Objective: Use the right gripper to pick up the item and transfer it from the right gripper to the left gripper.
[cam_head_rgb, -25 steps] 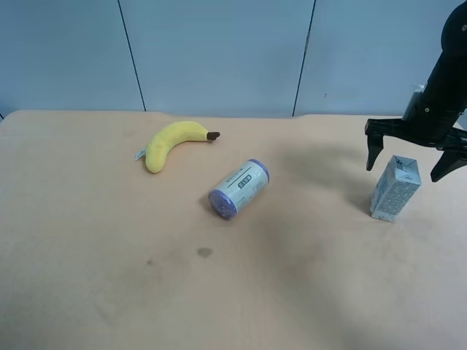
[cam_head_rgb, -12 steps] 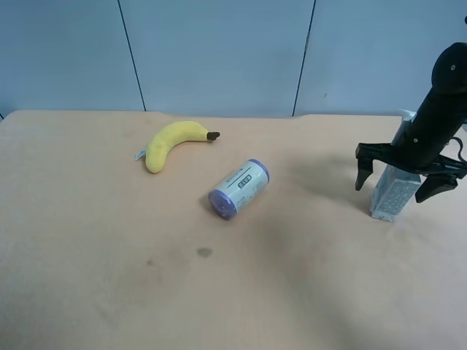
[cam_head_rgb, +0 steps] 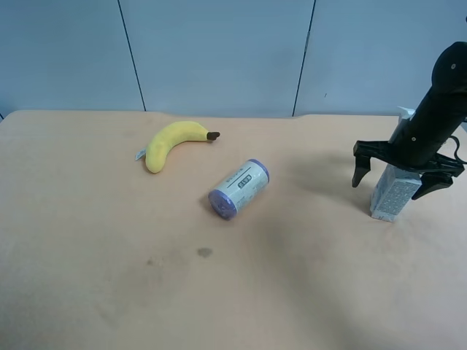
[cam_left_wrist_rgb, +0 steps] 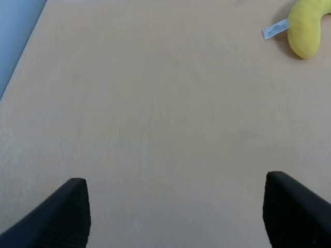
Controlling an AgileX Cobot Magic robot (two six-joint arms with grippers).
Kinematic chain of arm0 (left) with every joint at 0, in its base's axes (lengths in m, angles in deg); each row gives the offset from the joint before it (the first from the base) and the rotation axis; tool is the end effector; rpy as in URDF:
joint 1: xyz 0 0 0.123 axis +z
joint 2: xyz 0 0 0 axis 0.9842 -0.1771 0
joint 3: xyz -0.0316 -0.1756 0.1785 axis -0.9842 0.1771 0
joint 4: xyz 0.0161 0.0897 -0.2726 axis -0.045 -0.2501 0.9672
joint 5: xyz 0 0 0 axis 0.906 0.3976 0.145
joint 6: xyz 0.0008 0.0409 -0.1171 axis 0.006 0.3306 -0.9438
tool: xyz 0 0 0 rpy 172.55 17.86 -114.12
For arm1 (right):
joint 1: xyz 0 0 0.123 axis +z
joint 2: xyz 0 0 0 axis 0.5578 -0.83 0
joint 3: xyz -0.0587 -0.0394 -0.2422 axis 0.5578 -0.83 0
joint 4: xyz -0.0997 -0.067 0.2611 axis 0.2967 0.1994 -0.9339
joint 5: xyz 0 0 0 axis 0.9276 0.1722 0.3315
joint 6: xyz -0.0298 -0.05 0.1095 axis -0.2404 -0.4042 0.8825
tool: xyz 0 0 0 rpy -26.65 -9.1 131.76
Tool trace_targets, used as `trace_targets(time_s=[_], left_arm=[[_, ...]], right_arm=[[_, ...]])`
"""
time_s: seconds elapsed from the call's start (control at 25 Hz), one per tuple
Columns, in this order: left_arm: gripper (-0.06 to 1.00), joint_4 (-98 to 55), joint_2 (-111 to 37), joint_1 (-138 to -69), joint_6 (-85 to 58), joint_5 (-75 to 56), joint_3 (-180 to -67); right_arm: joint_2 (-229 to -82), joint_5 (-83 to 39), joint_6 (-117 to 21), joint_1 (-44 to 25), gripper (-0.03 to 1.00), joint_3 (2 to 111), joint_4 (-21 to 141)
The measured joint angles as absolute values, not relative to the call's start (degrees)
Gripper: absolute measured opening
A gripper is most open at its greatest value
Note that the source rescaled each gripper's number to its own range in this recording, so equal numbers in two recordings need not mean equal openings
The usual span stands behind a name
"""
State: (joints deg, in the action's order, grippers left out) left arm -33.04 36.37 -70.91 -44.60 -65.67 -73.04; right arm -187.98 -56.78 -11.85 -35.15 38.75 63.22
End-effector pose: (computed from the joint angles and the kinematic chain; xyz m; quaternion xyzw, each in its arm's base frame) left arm 0.0879 0.0105 0.2826 -0.0406 0.8481 0.0411 0.5267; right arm 0.3567 -0.0005 0.0674 0.1571 0.9849 0.0379 0.0614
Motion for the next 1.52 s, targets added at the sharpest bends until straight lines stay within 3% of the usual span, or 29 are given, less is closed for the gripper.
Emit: trace_targets(time_s=[0.24, 0.76, 1.04, 1.24, 1.4, 1.52], left_arm=[[0.69, -33.0, 36.4, -70.9, -44.6, -65.7, -73.0], [0.69, -33.0, 36.4, -70.9, -44.6, -65.7, -73.0], [0.69, -33.0, 36.4, -70.9, -44.6, -65.7, -73.0], [0.69, -33.0, 36.4, -70.9, -44.6, -65.7, -73.0], [0.69, -33.0, 36.4, -70.9, -44.6, -65.7, -73.0], [0.69, -33.0, 36.4, -70.9, -44.6, -65.7, -73.0]], right_arm=[[-188.0, -56.9, -11.6, -35.1, 0.98, 38.8, 63.2], [-188.0, -56.9, -7.5, -35.1, 0.74, 38.8, 65.0], [-188.0, -57.3, -2.8, -35.1, 0.43, 38.8, 68.0], [-188.0, -57.3, -2.8, -35.1, 0.33, 38.8, 68.0], [-188.0, -57.3, -2.8, -35.1, 0.02, 38.8, 68.4], [-188.0, -57.2, -2.8, -35.1, 0.0, 38.8, 68.3]])
